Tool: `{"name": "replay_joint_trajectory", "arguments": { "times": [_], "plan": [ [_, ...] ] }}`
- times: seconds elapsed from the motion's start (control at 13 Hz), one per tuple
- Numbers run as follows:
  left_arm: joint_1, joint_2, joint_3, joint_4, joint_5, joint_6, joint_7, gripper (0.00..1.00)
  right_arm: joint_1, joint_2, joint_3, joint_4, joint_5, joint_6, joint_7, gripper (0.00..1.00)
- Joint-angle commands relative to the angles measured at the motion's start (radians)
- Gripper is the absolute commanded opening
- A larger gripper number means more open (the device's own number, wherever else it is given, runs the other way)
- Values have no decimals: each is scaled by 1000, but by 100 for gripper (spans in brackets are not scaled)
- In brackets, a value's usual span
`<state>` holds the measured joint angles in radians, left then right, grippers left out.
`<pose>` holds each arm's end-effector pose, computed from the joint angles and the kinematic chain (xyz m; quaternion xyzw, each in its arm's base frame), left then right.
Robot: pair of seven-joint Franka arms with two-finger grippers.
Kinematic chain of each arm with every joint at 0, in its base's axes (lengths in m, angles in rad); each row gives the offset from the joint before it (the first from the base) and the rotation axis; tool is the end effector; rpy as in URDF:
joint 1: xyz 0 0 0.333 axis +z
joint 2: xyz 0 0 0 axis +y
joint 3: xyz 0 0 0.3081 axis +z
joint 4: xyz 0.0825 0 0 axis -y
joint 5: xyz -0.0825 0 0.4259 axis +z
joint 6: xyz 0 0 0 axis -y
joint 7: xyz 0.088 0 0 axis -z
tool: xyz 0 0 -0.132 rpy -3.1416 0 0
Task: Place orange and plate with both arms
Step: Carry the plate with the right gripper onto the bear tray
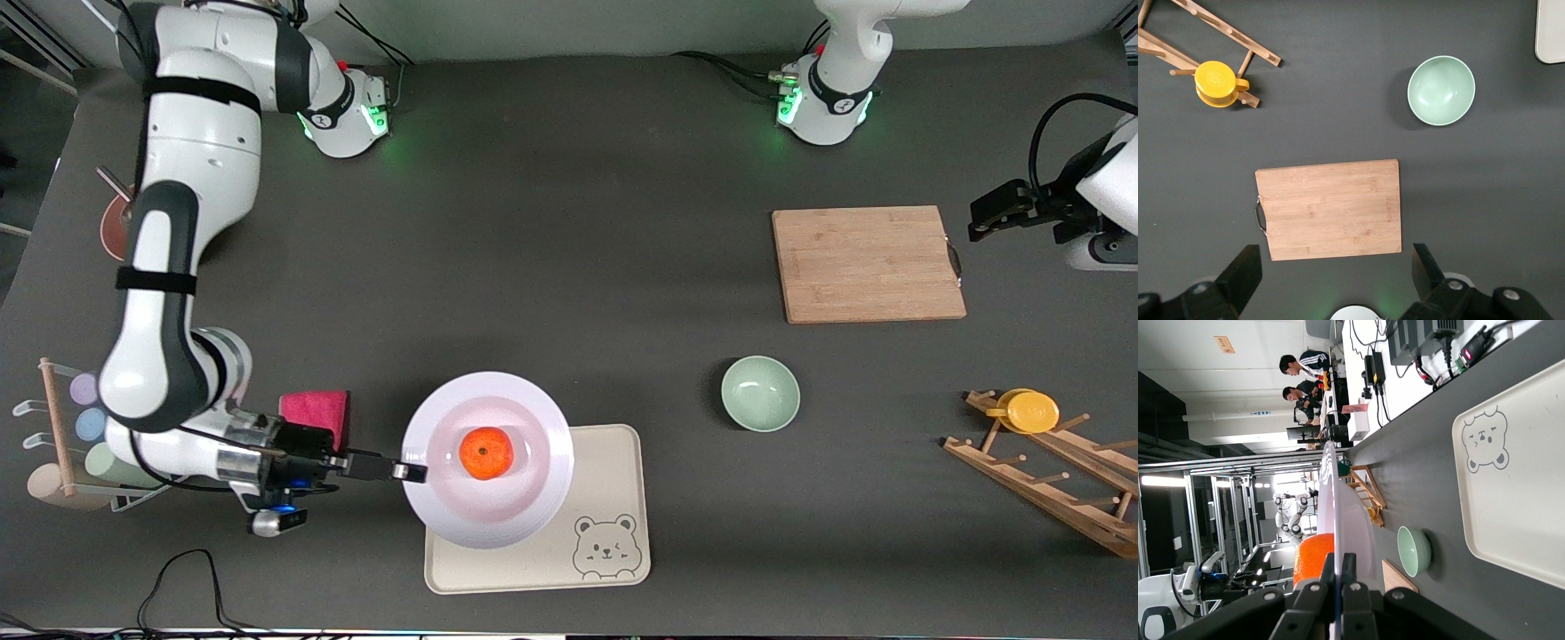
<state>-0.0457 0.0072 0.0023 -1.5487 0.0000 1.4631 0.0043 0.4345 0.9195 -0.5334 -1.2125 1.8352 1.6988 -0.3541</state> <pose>0.5842 -0.0254 0.5897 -0.9986 0.0238 0.0464 0.0009 0.7942 0.1761 0.2812 -0.7800 0.0881 -0.0248 0.6190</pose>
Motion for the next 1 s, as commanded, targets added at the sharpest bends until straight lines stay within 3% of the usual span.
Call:
{"name": "replay_joint_trajectory", "arguments": {
  "times": [0.0, 0.23, 0.62, 0.77, 0.93],
  "plan": [
    [3, -4, 1, 2, -12, -10, 14, 100, -57, 123, 79, 160, 39, 63, -23, 0],
    [4, -4, -1, 2, -12, -10, 16, 100, -59, 170, 179, 168, 39, 209, -120, 0],
    [4, -4, 1, 1, -12, -10, 16, 100, -89, 268, 213, 195, 41, 213, -239, 0],
    [4, -4, -1, 1, -12, -10, 16, 100, -126, 309, 275, 220, 41, 216, -313, 0],
    [4, -4, -1, -1, -12, -10, 14, 100, -154, 332, 294, 238, 41, 222, -354, 0]
  ]
}}
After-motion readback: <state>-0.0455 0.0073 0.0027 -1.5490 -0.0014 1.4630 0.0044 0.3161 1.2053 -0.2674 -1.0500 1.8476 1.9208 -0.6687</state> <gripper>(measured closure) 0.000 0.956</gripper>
